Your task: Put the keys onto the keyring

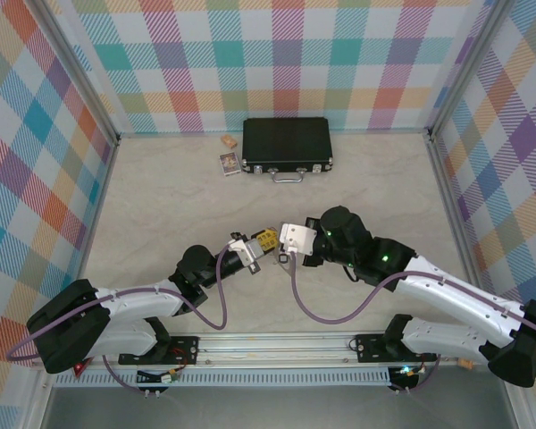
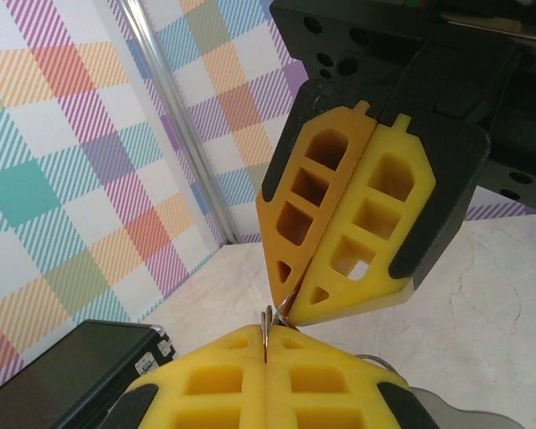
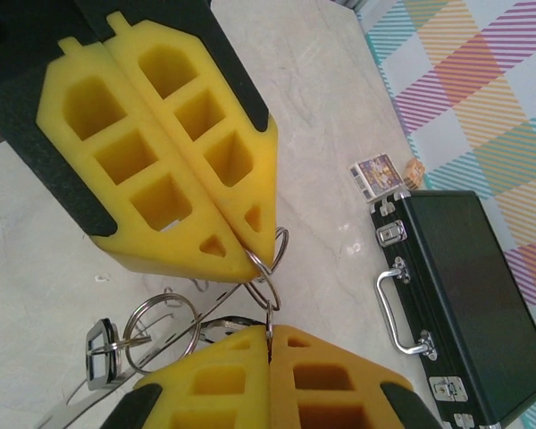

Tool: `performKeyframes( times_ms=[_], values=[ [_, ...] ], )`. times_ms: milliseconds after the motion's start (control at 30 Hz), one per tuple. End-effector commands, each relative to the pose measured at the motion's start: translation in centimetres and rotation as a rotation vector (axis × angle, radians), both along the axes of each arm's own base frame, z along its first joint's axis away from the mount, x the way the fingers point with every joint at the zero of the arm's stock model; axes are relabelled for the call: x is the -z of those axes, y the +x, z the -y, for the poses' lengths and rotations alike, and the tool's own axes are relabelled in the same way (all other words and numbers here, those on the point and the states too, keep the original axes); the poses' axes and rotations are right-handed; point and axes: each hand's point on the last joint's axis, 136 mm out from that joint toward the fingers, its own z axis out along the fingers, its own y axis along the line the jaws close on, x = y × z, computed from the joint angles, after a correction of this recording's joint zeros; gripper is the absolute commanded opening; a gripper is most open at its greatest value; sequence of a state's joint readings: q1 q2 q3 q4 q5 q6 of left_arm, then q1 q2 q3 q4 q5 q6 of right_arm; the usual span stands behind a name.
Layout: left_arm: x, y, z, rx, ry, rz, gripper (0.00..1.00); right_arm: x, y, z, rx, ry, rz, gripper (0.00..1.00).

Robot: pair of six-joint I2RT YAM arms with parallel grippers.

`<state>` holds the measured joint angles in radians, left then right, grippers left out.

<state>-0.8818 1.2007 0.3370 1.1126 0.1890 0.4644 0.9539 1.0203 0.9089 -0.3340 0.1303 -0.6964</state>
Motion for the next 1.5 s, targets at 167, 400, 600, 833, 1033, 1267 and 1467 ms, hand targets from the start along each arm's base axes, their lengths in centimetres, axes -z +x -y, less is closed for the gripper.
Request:
performKeyframes(
  times_ms=[167,400,600,833,1033,1267,1467],
  values=[
    [-2.2,-0.4,0.0,0.007,-0.065,0.016,0.0,0.7,-0.3,-0.8,-0.03,-0.052,0.062,0.0],
    [-2.3,-0.1,-0.2,-0.012,-0.076,0.002,0.0,1.3,-0.3,-0.6,-0.025,-0.074,0.093,0.0],
    [-2.5,0.3,-0.6,-0.039,-0.1,-0.016,0.0,1.1,-0.1,-0.1,-0.005,-0.068,0.133,0.0],
    [-2.4,0.6,-0.5,-0.049,-0.099,-0.036,0.0,0.1,-0.2,0.4,0.004,-0.038,0.206,0.0],
    [-2.4,0.9,-0.7,-0.065,-0.108,-0.049,0.0,0.3,-0.8,0.1,-0.026,-0.041,0.222,0.0],
    [-2.7,1.7,-1.2,-0.112,-0.117,-0.085,0.0,1.4,-1.5,0.0,-0.055,-0.077,0.225,0.0],
    [-3.3,1.4,-1.3,-0.09,-0.158,-0.093,0.0,2.5,-1.6,0.2,-0.058,-0.12,0.225,0.0]
  ],
)
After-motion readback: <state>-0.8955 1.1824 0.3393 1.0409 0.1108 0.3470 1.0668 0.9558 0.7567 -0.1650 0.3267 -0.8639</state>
